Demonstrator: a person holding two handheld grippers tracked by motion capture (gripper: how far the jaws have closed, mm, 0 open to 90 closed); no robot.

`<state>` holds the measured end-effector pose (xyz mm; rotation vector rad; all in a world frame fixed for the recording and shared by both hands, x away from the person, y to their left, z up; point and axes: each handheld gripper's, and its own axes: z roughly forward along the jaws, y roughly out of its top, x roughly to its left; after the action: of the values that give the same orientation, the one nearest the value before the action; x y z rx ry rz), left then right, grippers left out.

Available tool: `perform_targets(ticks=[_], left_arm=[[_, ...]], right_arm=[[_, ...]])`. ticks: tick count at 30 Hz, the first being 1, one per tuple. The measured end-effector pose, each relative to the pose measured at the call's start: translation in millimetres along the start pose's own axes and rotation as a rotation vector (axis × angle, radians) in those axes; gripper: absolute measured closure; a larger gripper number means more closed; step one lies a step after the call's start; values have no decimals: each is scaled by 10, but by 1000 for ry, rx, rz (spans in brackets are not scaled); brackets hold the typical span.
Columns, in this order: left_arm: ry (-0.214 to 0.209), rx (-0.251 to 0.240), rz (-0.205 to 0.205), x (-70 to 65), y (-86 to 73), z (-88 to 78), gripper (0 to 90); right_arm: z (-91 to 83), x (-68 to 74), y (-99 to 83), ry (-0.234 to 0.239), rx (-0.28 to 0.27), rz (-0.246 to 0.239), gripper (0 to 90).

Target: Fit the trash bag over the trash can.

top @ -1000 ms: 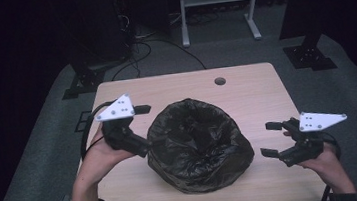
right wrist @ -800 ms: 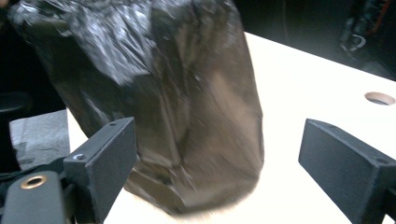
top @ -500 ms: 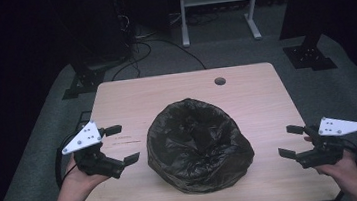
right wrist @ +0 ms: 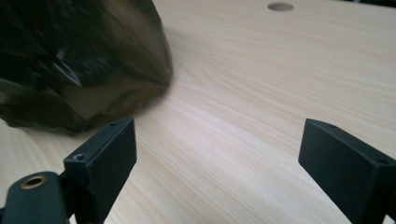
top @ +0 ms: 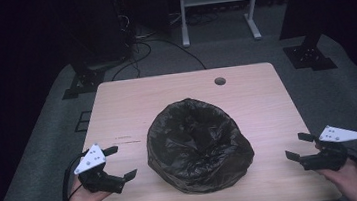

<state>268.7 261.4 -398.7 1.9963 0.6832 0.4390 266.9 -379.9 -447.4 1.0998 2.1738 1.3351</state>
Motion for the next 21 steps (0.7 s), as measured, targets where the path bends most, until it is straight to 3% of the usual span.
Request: perform_targets(ticks=[7,16,21], left_arm=[[55,47,-33,64,-282,114,0],[86,136,-57,114,-526,306,0],[92,185,-40,96,-599,402,0]], right_arm=[[86,-9,-117,-48,36,1,101],[266,46,-208,-55,121,-27,101],[340,64,-241,-49,145,-38,102]])
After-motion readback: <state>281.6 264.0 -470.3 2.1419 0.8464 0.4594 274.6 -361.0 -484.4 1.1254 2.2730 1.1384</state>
